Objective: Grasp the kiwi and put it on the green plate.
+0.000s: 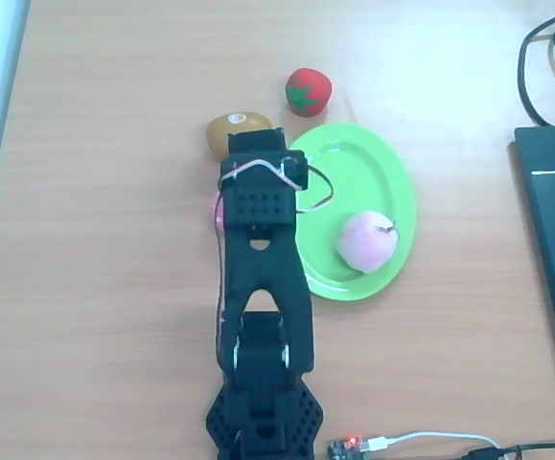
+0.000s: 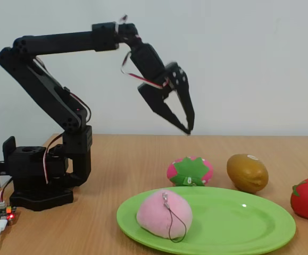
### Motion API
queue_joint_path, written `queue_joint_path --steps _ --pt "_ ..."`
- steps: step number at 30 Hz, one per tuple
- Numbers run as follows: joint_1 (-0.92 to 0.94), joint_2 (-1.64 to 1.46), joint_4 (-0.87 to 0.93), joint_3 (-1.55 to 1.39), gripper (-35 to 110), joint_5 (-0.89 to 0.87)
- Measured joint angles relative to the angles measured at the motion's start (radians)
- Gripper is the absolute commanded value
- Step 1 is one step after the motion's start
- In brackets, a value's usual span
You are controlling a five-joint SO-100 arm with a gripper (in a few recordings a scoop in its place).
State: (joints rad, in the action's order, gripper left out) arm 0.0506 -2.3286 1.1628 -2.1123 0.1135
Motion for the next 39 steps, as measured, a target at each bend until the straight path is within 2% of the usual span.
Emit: queue_joint_path --steps 6,13,39 --pt "-0.017 0.132 0.0 0.072 15 -0.005" --pt "-0.029 0.268 0.0 0.19 30 0.003" --pt "-0.029 0.755 0.0 0.551 42 -0.037"
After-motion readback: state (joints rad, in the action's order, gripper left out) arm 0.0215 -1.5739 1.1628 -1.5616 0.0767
